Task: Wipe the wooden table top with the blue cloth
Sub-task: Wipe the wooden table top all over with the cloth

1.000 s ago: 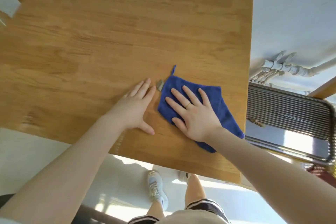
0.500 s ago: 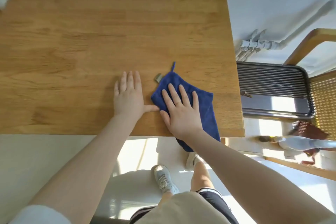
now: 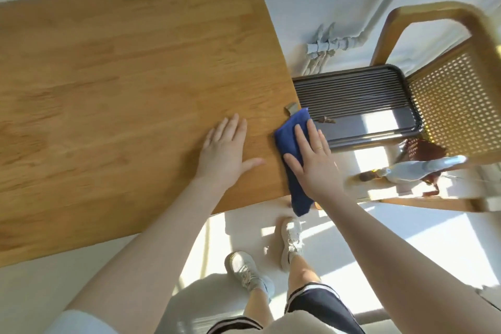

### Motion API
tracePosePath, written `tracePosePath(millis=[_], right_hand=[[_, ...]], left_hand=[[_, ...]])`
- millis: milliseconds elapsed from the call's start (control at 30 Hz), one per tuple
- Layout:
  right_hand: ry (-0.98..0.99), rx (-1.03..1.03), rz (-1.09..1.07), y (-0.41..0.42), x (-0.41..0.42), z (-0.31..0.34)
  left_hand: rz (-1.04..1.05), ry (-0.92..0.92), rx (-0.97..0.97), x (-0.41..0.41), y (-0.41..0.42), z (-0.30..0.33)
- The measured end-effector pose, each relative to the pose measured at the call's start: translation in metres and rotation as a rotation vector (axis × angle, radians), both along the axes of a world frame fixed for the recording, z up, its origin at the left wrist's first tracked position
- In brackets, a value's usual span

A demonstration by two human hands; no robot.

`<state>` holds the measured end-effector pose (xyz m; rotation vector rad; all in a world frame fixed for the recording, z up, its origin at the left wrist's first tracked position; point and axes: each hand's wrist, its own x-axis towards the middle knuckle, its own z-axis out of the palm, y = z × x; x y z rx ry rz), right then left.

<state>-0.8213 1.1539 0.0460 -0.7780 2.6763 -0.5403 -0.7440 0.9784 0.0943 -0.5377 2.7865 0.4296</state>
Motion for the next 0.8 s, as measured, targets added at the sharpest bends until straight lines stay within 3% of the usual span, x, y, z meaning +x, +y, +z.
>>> tracePosePath(millis=[233, 500, 800], right_hand=[[-0.26, -0.252, -0.005, -0.023, -0.047, 0.004], [-0.342, -0.47, -0.073, -0.097, -0.133, -0.004], [-0.466, -0.397, 0.033, 0.006, -0.035, 0.004]], left_hand=[[-0.007, -0.129, -0.033, -0.035, 0.013, -0.011], [0.049, -0.227, -0.033, -0.042, 0.02, -0.006], [0.243, -0.242, -0.026, -0.06, 0.045, 0.002]])
